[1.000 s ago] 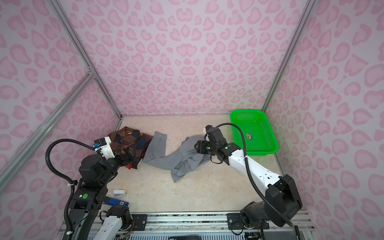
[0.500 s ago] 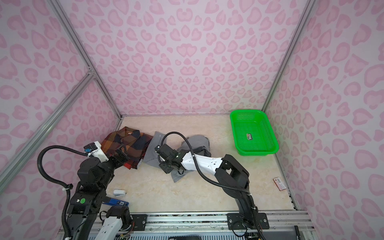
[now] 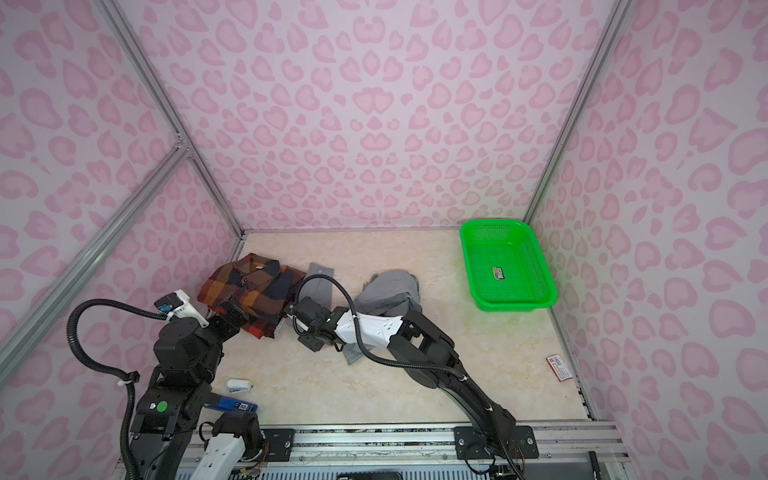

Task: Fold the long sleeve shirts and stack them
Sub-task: 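Pull the grey shirt out of the basket onto the table with the right gripper, then lift the grey shirt high with the right gripper while the left gripper reaches toward it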

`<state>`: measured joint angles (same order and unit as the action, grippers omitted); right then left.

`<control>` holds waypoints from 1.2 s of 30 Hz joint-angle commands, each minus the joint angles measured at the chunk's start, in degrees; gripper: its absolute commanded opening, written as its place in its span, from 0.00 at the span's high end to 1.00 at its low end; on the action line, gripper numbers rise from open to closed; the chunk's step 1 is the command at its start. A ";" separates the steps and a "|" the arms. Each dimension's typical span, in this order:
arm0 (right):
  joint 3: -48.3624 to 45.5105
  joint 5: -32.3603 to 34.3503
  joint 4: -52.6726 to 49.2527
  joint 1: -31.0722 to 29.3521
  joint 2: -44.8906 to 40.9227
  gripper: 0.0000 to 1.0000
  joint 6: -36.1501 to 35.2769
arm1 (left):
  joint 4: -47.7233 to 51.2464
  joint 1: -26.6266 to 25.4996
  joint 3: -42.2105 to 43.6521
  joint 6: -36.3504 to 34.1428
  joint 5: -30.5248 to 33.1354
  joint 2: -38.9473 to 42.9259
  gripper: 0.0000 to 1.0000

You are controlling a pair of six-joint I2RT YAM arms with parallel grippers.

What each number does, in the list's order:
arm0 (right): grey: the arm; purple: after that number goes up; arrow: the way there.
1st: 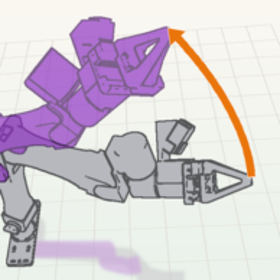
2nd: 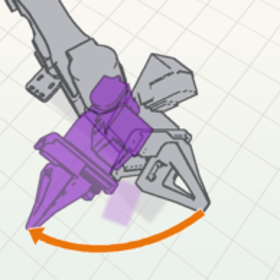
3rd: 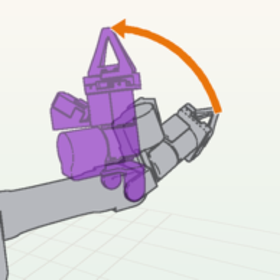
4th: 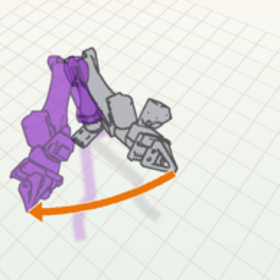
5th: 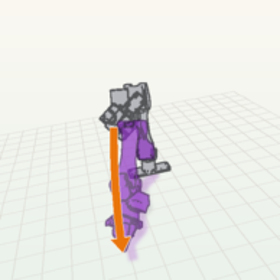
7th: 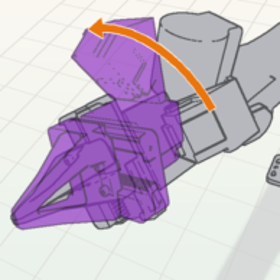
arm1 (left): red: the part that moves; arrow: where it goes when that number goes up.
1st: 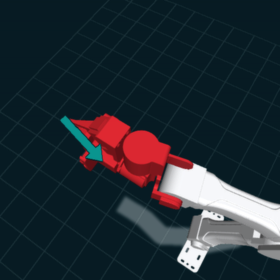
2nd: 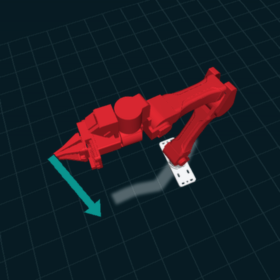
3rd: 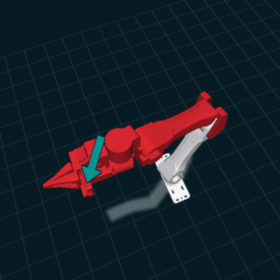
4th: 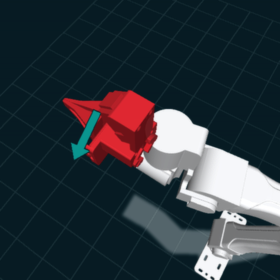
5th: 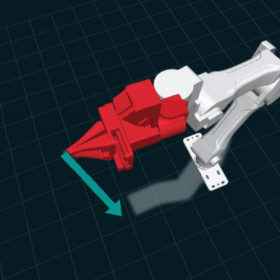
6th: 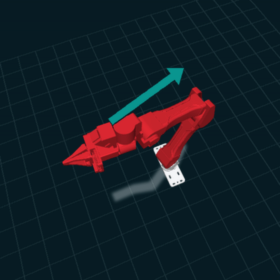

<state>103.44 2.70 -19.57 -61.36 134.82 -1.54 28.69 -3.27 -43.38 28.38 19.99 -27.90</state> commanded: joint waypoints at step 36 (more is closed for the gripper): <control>25.06 -46.43 1.94 44.21 -43.58 1.00 46.89 | -17.83 -17.80 6.29 -16.70 -41.08 -6.13 0.04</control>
<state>129.56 -34.44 -26.26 -18.68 91.39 34.59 15.22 -17.47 -38.87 16.86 -19.16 -32.93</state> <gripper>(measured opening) 0.064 0.960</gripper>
